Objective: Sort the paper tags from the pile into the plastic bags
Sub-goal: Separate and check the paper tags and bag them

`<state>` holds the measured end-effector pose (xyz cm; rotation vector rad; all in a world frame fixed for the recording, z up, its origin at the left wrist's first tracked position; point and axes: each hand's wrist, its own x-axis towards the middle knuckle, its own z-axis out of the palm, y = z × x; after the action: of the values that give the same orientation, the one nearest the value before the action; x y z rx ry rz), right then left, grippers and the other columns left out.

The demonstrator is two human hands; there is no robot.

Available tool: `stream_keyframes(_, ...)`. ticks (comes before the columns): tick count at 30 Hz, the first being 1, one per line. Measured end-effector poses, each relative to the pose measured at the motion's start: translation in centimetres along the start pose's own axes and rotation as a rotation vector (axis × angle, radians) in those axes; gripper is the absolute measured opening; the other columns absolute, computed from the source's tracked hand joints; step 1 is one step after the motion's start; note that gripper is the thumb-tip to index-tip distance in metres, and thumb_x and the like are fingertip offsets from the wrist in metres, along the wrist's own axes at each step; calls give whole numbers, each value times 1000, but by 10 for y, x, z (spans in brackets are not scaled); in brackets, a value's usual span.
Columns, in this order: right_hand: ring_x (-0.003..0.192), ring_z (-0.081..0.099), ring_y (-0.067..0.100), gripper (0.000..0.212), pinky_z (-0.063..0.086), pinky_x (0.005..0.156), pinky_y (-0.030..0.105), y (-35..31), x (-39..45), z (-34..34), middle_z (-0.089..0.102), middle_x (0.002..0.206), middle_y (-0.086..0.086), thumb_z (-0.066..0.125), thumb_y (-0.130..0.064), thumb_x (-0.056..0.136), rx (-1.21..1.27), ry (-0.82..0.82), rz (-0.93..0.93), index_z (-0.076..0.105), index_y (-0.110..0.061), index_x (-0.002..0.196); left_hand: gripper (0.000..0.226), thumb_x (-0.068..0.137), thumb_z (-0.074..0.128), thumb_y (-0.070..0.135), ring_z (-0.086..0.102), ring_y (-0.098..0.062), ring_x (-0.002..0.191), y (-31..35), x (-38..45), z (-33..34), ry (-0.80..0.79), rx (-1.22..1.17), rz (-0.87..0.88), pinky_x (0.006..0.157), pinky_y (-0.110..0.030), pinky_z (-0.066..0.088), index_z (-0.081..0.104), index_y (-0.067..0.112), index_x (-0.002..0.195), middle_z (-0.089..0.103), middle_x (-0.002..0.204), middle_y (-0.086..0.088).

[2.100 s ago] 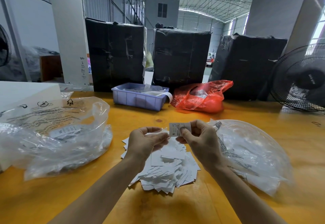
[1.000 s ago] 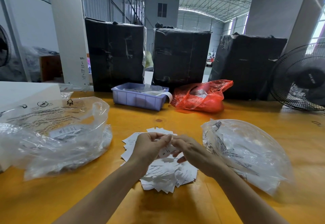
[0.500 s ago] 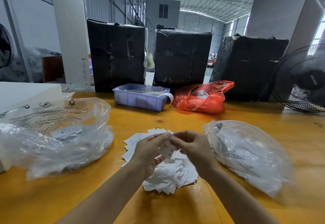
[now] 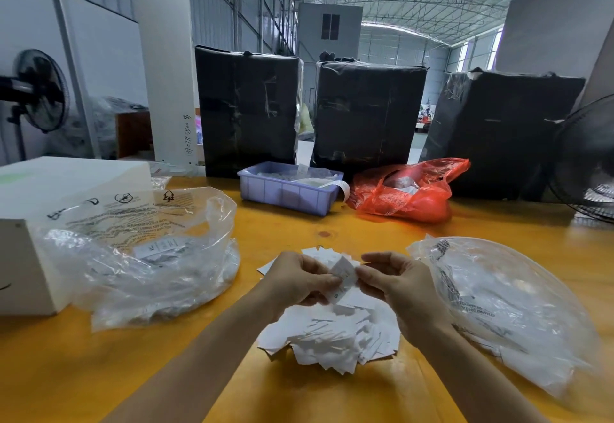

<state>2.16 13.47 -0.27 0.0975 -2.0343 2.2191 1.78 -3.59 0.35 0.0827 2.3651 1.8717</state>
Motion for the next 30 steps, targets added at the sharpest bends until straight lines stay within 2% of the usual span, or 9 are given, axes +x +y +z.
stream_keyframes(2, 66, 70, 20, 15, 56, 58, 21, -4, 0, -1, 71, 77, 13, 71, 4, 77, -37, 28, -42, 67, -6, 87, 6, 82, 71, 10, 61, -6, 48, 8, 0, -18, 88, 78, 46, 44, -14, 43, 69, 5, 81, 69, 70, -9)
stream_keyframes(4, 63, 70, 18, 14, 56, 57, 23, -12, 2, -6, 72, 75, 10, 71, 2, 79, -89, 50, -92, 67, -8, 87, 9, 85, 69, 11, 60, -10, 51, 15, 0, -50, 311, 111, 113, 42, -14, 44, 66, 7, 77, 67, 70, -10)
stream_keyframes(8, 66, 69, 20, 12, 55, 57, 23, -35, 9, -30, 71, 77, 7, 69, -3, 81, -217, 141, -238, 67, -12, 88, 11, 89, 60, 5, 64, -28, 69, 8, -4, -132, 838, 318, 133, 66, -33, 54, 68, -2, 87, 66, 78, -14)
stream_keyframes(10, 64, 69, 20, 12, 54, 51, 18, -47, 16, -52, 71, 75, 6, 67, -2, 82, -300, 179, -288, 67, -13, 86, 14, 86, 56, -2, 64, -33, 75, -6, -7, -161, 971, 509, 45, 68, -36, 49, 68, -6, 80, 67, 81, -23)
stream_keyframes(15, 55, 69, 23, 18, 53, 43, 20, -45, 49, -137, 70, 58, 5, 64, 0, 84, -670, 315, -152, 66, -13, 73, 4, 82, 59, -8, 64, -33, 77, -30, -5, -176, 884, 650, -158, 67, -36, 49, 62, -8, 78, 65, 79, -21)
stream_keyframes(20, 54, 66, 34, 27, 57, 54, 44, -19, 71, -190, 63, 45, 10, 69, 8, 72, -1149, 301, 113, 63, -11, 54, 12, 83, 52, -8, 52, -31, 78, -22, -7, -169, 861, 804, -157, 65, -35, 40, 60, -12, 91, 64, 96, -28)
stream_keyframes(23, 70, 66, 33, 12, 53, 73, 43, -1, 72, -187, 71, 69, 15, 82, -2, 64, -1351, 240, 160, 74, -3, 73, 15, 84, 50, -8, 49, -33, 80, -10, -11, -162, 903, 857, -129, 66, -34, 37, 58, -10, 97, 61, 99, -28)
stream_keyframes(26, 89, 64, 27, 41, 49, 80, 36, 15, 70, -183, 71, 96, 15, 81, -30, 73, -1520, 137, 201, 71, 2, 95, 20, 87, 50, -2, 53, -35, 92, 0, -14, -151, 911, 906, -158, 69, -38, 40, 54, -5, 107, 59, 106, -25)
stream_keyframes(30, 56, 58, 18, 19, 45, 57, 30, 16, 57, -169, 65, 58, 4, 81, -19, 71, -1481, 183, 134, 69, -14, 57, 36, 89, 60, 14, 54, -33, 107, 13, -7, -121, 891, 921, 38, 82, -38, 47, 52, 3, 123, 57, 119, -18)
